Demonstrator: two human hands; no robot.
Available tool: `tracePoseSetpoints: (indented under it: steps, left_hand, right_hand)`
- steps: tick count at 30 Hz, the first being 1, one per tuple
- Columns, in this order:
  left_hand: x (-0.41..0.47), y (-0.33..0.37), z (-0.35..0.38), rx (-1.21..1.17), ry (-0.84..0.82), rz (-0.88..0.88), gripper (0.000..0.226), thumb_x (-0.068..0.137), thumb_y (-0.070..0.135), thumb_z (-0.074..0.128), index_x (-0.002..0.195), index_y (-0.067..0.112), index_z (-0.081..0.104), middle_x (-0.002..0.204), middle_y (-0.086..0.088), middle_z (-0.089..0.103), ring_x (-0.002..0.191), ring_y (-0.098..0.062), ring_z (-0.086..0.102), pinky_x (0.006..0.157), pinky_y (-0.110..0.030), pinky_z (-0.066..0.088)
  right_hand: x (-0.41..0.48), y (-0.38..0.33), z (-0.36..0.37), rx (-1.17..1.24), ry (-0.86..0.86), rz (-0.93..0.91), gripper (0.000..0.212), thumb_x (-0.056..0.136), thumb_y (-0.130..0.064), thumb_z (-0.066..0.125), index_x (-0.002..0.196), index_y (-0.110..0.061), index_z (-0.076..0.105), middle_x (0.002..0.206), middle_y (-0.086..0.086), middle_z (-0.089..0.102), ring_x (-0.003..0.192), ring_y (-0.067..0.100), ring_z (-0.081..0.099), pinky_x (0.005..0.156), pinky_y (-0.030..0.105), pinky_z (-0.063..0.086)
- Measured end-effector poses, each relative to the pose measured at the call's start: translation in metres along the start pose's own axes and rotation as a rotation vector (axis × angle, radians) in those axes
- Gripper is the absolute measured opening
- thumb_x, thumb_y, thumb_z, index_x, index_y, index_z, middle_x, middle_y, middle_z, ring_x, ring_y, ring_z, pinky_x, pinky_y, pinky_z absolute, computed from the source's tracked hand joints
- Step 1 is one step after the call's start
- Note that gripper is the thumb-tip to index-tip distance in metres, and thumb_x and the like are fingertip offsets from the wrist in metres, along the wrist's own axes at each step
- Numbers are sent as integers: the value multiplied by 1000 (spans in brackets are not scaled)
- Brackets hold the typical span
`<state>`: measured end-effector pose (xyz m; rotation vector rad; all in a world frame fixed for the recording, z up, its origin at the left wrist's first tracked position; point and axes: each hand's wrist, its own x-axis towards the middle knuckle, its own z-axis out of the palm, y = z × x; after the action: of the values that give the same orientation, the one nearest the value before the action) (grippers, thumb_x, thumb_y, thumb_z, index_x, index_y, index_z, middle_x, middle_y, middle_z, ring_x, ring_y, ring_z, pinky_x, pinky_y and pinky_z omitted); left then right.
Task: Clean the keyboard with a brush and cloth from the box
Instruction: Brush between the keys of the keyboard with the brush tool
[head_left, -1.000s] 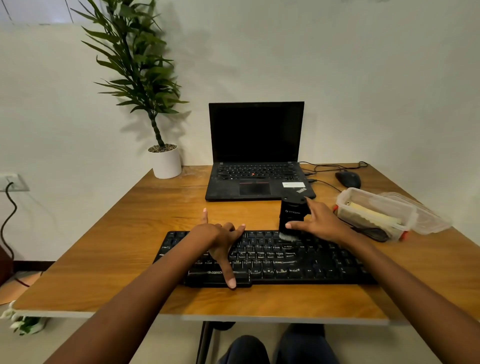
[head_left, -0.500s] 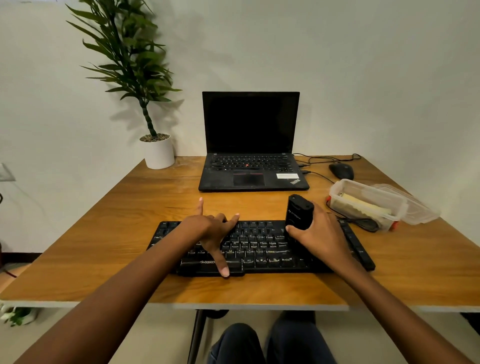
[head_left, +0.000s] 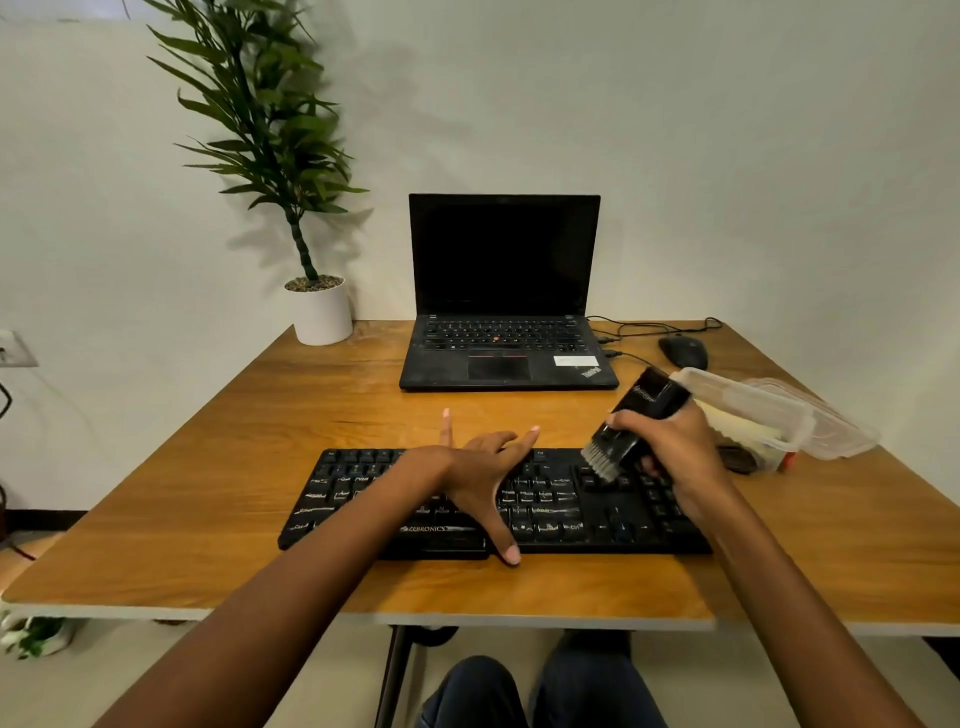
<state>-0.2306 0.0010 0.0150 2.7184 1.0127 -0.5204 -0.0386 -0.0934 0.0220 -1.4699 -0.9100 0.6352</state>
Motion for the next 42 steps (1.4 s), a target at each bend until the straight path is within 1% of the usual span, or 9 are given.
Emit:
tracePoseSetpoints:
  steps: [5,12,15,21,25,29,33,37,42]
  left_hand:
    - [10,9,3,33,48,16,136,62,66,73,140,32,-34,159,-5,4,146,-27,2,95,-67,-28]
    - [10,11,-1,29,34,15,138,61,64,74,141,31,-33,158,-6,8,145,-27,6,98,-69,-25]
    - [10,11,-1,36,43,11,137,62,64,73,141,28,-32,158,-6,6,146,-27,4,95,-68,-28]
    - [9,8,2,0,52,9,138,62,65,74,141,26,-33,159,-4,5,146,-26,2,95,-68,-28]
    - [8,9,3,-1,45,-1,137,63,65,73,142,26,-31,159,-3,3,146,-26,0,97,-69,-27]
    - [8,9,3,-3,45,-5,136,63,64,73,143,25,-30,159,-4,2,146,-26,-1,94,-67,-30]
    - [8,10,2,-7,45,-7,136,63,64,73,143,25,-29,159,-3,1,146,-25,-1,94,-66,-30]
    - [8,8,3,-13,43,-9,136,63,65,73,143,24,-30,159,-3,1,146,-25,-1,95,-67,-29]
    - [9,8,4,-16,48,-13,137,62,65,73,143,24,-29,159,-1,1,146,-24,-1,93,-66,-31]
  right_hand:
    - [4,20,24,-263,-151,-107,50,70,-25,79,109,-22,48,98,-1,59,77,13,56,45,16,41]
    - [3,22,23,-420,-232,-267,43,72,-22,78,101,-23,48,81,-13,56,75,4,56,59,12,42]
    - [3,22,16,-428,-366,-163,40,72,-25,78,102,-18,52,89,-4,63,79,11,62,59,15,48]
    - [-3,21,26,-461,-335,-306,46,72,-23,78,102,-28,43,83,-19,53,78,-5,51,62,6,39]
    - [2,22,22,-430,-283,-235,43,72,-23,78,102,-21,49,87,-6,58,86,13,59,65,13,43]
    - [-3,24,27,-451,-290,-304,47,73,-24,77,103,-27,42,82,-16,53,74,-2,52,57,6,40]
    - [4,22,23,-448,-287,-240,41,72,-26,78,99,-22,47,81,-10,57,77,12,58,55,13,41]
    - [-2,25,29,-445,-277,-316,46,71,-23,78,102,-26,44,81,-16,54,74,-1,53,59,7,40]
    - [5,21,27,-490,-214,-265,43,73,-24,76,106,-19,48,85,-7,55,78,10,55,59,10,39]
